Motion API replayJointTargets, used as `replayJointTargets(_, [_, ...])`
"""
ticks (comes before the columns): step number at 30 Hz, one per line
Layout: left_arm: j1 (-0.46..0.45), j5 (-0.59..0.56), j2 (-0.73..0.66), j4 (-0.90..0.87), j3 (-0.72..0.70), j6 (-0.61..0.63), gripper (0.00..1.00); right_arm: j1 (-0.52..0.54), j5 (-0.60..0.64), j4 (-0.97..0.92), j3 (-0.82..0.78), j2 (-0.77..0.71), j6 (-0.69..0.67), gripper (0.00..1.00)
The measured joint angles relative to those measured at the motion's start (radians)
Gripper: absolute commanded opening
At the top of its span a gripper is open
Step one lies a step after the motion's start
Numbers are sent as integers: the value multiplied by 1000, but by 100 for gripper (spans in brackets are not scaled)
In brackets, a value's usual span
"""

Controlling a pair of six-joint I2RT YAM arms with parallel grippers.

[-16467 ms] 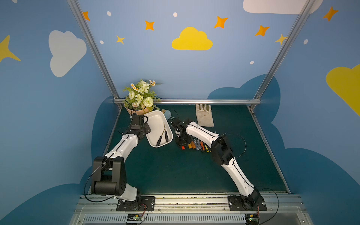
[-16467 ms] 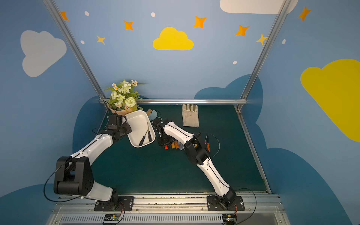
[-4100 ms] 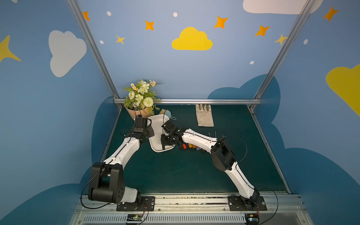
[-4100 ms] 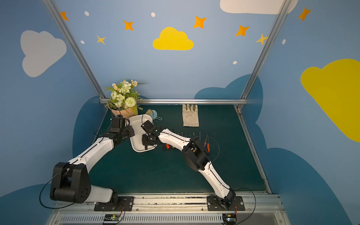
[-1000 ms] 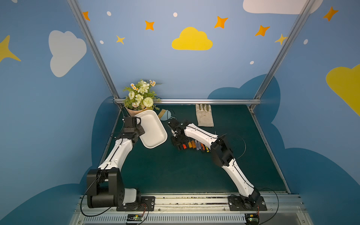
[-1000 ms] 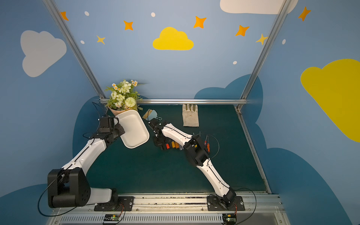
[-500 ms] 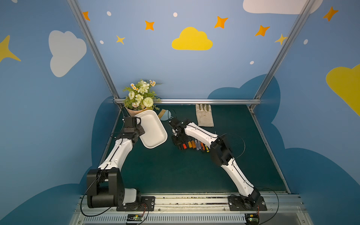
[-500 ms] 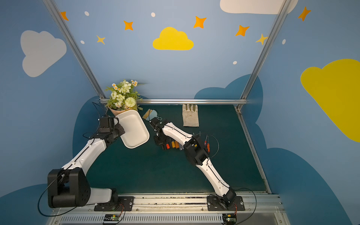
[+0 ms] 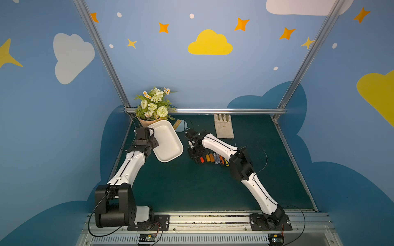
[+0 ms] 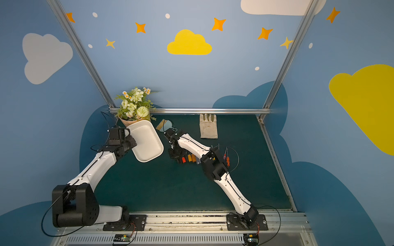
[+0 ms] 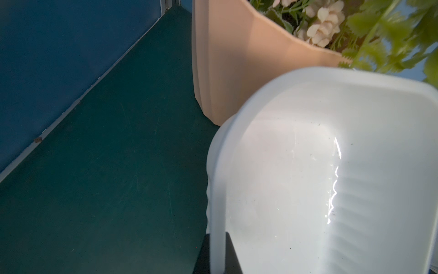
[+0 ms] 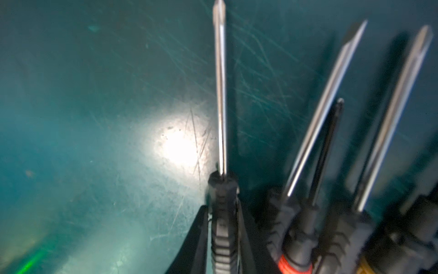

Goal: Take out the screwdriver from the storage box
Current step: Place the screwdriver at the center of the board.

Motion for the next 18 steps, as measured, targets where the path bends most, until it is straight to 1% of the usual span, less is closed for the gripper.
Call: replayJointTargets(18, [0,0,0,0,0,0,2,3,6,-2,6,1,4,29])
